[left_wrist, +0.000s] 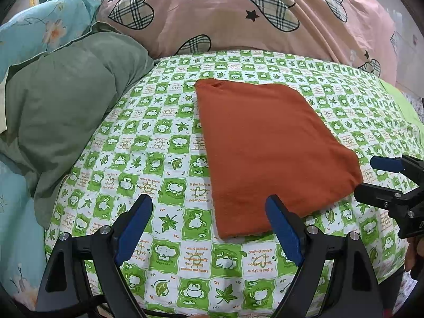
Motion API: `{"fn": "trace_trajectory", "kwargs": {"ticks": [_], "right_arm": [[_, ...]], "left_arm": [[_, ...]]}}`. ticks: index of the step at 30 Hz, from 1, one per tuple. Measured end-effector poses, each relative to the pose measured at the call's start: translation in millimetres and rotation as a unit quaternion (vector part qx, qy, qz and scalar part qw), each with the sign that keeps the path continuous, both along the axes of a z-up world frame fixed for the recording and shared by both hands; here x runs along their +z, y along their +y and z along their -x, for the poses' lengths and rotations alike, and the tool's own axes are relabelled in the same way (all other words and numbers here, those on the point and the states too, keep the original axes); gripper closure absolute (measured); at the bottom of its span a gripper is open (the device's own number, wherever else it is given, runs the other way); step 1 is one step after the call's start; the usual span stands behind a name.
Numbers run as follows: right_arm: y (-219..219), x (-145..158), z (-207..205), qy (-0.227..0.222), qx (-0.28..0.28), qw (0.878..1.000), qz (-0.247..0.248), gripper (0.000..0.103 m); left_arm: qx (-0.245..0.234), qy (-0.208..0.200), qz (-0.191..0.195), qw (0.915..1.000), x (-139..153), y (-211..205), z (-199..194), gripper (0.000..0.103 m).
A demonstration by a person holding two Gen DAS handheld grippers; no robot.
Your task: Fold small clothes
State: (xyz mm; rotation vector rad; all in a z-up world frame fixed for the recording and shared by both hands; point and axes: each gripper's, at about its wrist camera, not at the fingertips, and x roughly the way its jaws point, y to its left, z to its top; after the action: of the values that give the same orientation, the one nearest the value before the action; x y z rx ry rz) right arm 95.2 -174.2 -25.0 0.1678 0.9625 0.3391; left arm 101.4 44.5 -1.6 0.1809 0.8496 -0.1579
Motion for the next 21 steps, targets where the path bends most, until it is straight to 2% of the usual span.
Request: {"fn": "trace_trajectory", "kwargs": {"ticks": [21], "right_arm": [[-1.0, 1.0, 0.0, -0.001, -0.006, 1.0, -0.001, 0.003]], "left_arm": [[-0.003, -0.004, -0.003, 1.0, 1.4, -4.6, 2.1, 0.015]]}}
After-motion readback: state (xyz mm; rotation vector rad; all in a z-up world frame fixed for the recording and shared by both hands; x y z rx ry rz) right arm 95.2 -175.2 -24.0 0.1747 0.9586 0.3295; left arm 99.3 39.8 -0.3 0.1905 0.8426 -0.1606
